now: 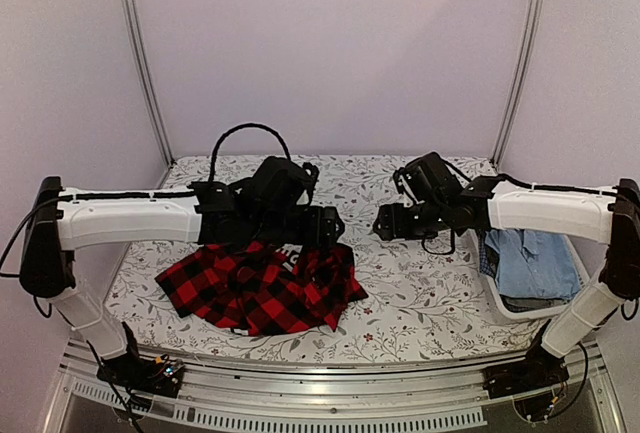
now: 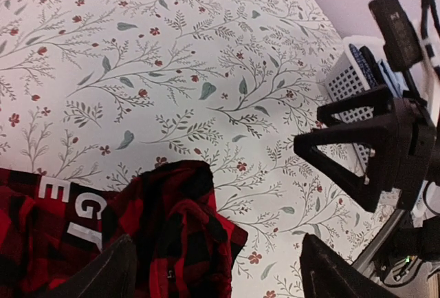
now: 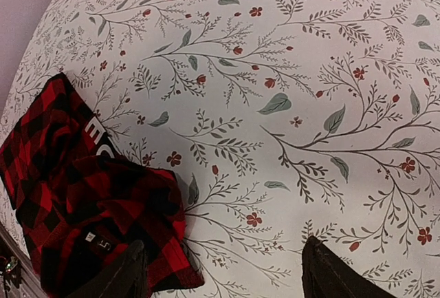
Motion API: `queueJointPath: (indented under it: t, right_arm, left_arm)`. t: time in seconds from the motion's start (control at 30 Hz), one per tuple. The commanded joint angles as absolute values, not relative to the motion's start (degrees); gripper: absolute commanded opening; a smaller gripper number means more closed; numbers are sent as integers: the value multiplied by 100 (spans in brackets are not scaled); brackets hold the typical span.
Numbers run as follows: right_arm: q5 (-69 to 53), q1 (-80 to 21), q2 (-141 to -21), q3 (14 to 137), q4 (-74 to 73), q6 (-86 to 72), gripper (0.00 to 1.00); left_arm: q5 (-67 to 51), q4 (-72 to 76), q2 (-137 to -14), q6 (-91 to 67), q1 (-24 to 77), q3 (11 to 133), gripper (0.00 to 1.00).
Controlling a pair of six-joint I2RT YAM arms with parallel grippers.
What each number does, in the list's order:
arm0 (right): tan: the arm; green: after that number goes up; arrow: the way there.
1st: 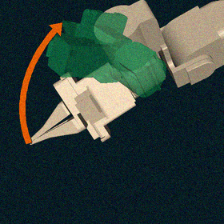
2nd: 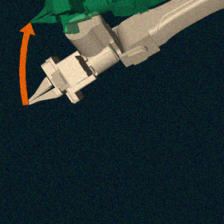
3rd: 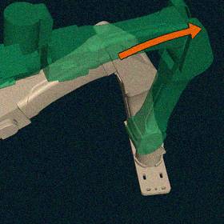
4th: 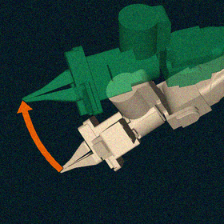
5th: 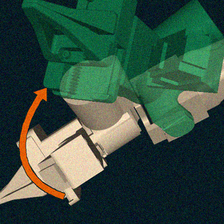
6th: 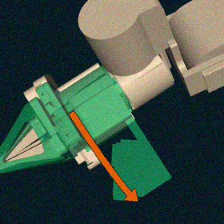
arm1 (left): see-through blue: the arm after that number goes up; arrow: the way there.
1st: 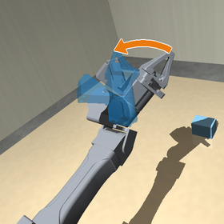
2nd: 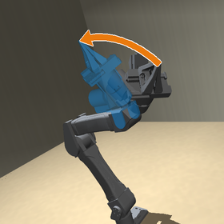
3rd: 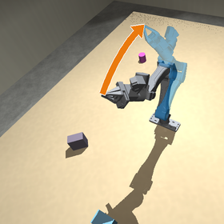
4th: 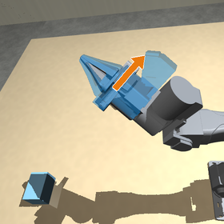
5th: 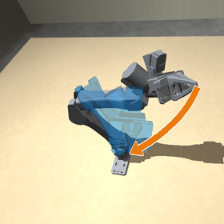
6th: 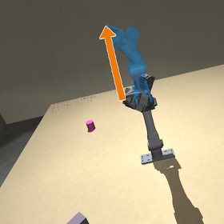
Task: Fold and stack the long sleeve shirts
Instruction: Flatten out the square-folded shirt at the center of the board.
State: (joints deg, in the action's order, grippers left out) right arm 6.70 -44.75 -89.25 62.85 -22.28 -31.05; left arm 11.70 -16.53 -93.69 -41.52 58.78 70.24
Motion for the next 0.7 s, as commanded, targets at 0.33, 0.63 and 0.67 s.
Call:
queueJointPath:
  t: [0.33,0.63,0.67]
  right_arm:
    - [256,-6221,-10039,7439,-2093,-2615,77]
    - [320,-6486,-10949,7768,-2515,-2722,65]
    - [374,-6486,-10984,7763,-2548,-2753,58]
  left_arm:
    - [1148,-2689,-7538,-4098,2642,4839,84]
    - [577,-2104,-8245,-3834,1594,4345,90]
    - [523,-2031,-8352,-3812,1558,4322,89]
